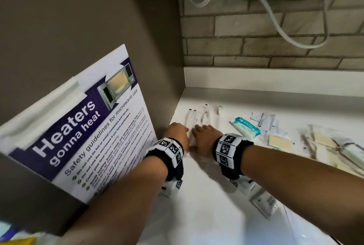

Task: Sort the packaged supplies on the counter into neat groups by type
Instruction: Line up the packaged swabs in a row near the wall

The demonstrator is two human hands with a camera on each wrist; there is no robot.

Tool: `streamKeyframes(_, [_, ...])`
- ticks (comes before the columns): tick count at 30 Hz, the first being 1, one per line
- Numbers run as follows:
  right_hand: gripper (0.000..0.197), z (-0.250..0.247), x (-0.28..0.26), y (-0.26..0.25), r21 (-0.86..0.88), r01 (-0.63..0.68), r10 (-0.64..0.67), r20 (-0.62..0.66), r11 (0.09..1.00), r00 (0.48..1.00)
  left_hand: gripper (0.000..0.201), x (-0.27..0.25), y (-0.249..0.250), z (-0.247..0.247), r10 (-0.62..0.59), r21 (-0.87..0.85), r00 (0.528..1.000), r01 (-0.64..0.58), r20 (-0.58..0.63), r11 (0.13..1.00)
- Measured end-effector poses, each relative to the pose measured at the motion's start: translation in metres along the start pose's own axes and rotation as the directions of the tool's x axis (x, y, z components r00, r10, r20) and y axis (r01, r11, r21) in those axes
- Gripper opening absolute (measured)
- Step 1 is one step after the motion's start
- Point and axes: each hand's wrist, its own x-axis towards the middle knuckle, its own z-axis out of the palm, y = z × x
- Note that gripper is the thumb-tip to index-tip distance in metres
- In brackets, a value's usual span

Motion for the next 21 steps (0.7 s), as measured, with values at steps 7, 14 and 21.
streamKeyframes(7, [0.073, -0.002, -0.025, 0.019, 0.038, -0.024, 0.022, 0.045, 0.999, 0.999, 0.042, -0.003, 0.007, 0.002, 0.011, -0.029, 0.999, -0.01, 0.037, 1.0])
streamKeyframes(14, [0.076, -0.007, -0.025, 0.02, -0.02, 0.029, -0.028, 0.039, 0.999, 0.999, 0.038, 0.007, 0.006, -0.008, 0.025, 0.094, 0.999, -0.028, 0.031, 0.995])
streamKeyframes(21, [0.072, -0.013, -0.002, 0.006, 0.032, 0.012, -0.014, 0.072, 0.999, 0.997, 0.038, 0.015, -0.001, -0.009, -0.022, 0.169, 1.0, 0.022, -0.005, 0.985])
